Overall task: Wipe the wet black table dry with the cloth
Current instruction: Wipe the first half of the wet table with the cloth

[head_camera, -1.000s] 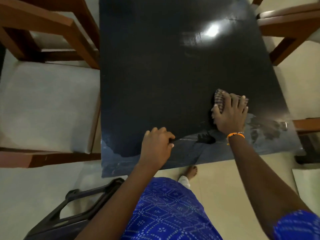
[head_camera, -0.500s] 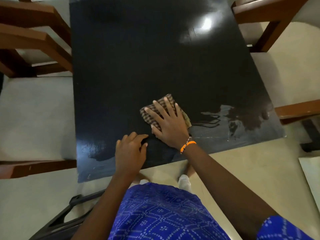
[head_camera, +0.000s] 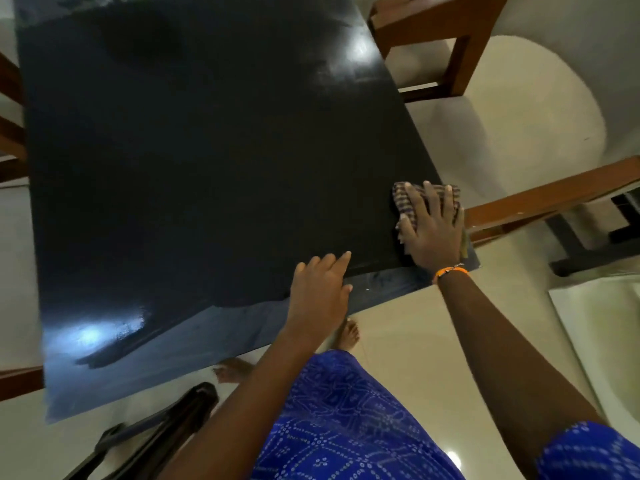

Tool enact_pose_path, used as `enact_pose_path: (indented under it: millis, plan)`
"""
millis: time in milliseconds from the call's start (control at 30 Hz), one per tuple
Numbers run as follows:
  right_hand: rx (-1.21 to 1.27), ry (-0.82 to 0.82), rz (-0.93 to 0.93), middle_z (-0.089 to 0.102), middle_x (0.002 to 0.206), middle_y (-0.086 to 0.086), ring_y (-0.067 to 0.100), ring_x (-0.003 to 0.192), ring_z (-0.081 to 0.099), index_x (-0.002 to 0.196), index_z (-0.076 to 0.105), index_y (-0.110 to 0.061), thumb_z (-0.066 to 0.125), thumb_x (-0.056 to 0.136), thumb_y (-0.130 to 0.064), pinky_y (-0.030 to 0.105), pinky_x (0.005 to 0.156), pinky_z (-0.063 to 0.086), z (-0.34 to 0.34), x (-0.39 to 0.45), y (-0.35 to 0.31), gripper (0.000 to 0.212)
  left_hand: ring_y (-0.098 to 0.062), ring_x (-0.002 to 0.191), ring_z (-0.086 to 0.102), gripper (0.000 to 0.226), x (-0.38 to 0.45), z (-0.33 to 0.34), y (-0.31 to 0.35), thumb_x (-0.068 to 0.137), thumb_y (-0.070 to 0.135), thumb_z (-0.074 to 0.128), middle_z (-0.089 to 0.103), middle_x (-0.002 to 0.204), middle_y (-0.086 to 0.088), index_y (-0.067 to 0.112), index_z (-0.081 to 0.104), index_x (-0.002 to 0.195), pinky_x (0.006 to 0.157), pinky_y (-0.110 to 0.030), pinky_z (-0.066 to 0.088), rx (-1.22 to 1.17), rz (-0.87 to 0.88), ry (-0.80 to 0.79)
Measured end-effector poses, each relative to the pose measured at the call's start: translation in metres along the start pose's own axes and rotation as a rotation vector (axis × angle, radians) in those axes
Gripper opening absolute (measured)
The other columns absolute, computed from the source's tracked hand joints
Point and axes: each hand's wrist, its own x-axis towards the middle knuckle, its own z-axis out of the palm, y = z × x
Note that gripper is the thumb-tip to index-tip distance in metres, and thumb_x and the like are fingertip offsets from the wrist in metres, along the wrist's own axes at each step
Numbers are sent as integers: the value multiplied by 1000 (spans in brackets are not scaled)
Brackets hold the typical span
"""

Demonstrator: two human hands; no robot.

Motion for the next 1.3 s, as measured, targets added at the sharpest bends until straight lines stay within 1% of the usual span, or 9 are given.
enact_pose_path:
  millis: [300,433,567,733,833,900,967,1133,1300]
  plan:
    - [58,-42,-120,24,156,5,37,145,11,147,24,-33,35,91,-46,59,114,14,3,68,9,58,-19,105,50,71,61,27,68,84,42,59,55,116,-2,18,27,143,91,-33,35,45,23,-37]
    - [81,-71,-150,18,157,5,37,145,7,148,18,-33,33,94,-47,58,115,14,2,102,5,58,-20,109,47,91,64,38,79,78,49,63,49,124,-3,18,11,147,94,-35,35,111,37,-147]
    - [85,-77,-187,18,157,6,36,145,7,148,18,-32,33,95,-48,56,116,15,1,107,8,58,-21,112,44,94,59,49,85,82,41,62,44,129,-3,19,0,147,97,-36,33,128,24,-227]
    - [131,-53,-204,23,156,6,36,145,11,147,25,-28,36,94,-47,55,116,17,1,76,16,58,-21,104,48,84,49,57,98,83,18,61,49,125,-1,22,6,147,90,-35,36,103,47,-172]
    - [130,-35,-223,28,155,5,36,144,17,145,29,-29,37,92,-47,54,114,23,6,32,36,57,-18,102,50,66,43,61,100,80,11,62,53,123,3,26,29,135,87,-32,34,16,-10,-148]
    - [125,-28,-197,29,154,4,35,143,21,145,29,-30,36,92,-48,53,112,26,9,3,49,57,-16,97,52,46,38,62,101,81,10,61,57,115,4,27,39,119,86,-30,34,-17,-49,-139]
    - [134,-20,-157,30,154,4,35,143,22,145,29,-31,34,92,-48,52,113,26,10,-23,58,56,-15,92,53,35,31,61,101,83,10,59,59,106,4,25,41,109,85,-30,34,-23,-48,-125]
    - [140,9,-34,32,153,6,36,143,21,145,31,-28,32,91,-45,55,113,25,4,-58,47,56,-14,92,53,32,18,44,80,81,21,64,59,103,4,25,42,104,84,-29,34,-27,-53,-76]
    - [128,-4,39,32,153,9,38,143,21,145,33,-24,33,91,-45,56,114,22,4,-78,4,58,-14,91,52,19,-6,33,48,86,24,58,60,101,4,24,43,98,80,-27,30,-30,-136,-56]
